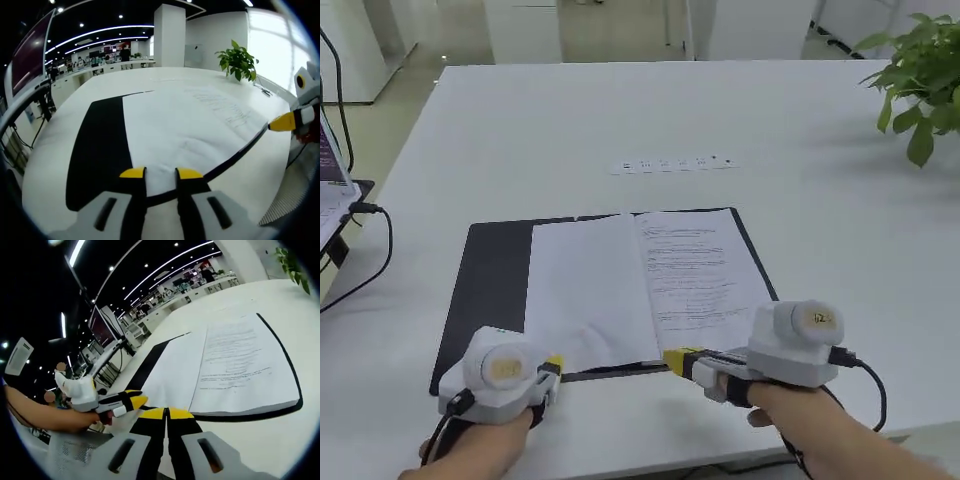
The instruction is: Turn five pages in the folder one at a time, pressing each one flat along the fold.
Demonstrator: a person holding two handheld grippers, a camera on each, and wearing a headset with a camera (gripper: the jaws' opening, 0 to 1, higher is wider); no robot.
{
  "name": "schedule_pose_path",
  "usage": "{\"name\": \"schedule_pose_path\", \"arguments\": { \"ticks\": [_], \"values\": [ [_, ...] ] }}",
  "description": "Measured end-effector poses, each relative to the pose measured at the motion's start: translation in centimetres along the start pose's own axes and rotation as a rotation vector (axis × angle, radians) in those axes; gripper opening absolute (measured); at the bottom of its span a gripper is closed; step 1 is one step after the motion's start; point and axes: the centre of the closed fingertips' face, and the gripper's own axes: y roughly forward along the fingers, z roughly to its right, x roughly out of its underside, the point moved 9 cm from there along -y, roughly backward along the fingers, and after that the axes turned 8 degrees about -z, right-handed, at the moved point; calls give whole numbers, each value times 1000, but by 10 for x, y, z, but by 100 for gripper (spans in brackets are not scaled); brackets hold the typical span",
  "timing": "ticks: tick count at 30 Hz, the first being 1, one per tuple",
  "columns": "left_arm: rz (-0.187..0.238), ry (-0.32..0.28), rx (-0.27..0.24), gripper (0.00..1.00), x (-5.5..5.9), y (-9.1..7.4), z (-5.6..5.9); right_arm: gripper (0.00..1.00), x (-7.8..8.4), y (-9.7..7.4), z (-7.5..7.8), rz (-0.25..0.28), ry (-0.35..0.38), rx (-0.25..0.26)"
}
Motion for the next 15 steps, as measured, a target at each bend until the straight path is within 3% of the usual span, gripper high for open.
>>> {"name": "schedule_pose_path", "arguments": {
  "ticks": [3,5,8,9,10,11,13,15],
  "values": [
    [-29,-21,27,27,-4,-1,3,0,-6,-16,-2,39,20,7],
    [-74,5,58,32,-7,-2,7,0,-9,-27,-3,61,36,17],
    [-142,-3,96,31,-11,-5,11,0,-14,-44,-4,89,35,34],
    [-102,-11,101,32,-19,-10,12,0,-16,-49,-5,103,35,43],
    [-35,-20,132,33,-28,-16,17,0,-20,-56,-6,124,27,57],
    [-23,-35,149,34,-32,-21,20,0,-23,-60,-7,130,19,65],
    [-47,-75,187,36,-38,-34,25,0,-30,-71,-8,140,-30,96],
    [-24,-108,230,39,-45,-48,30,0,-35,-82,-10,149,-58,116]
  ]
}}
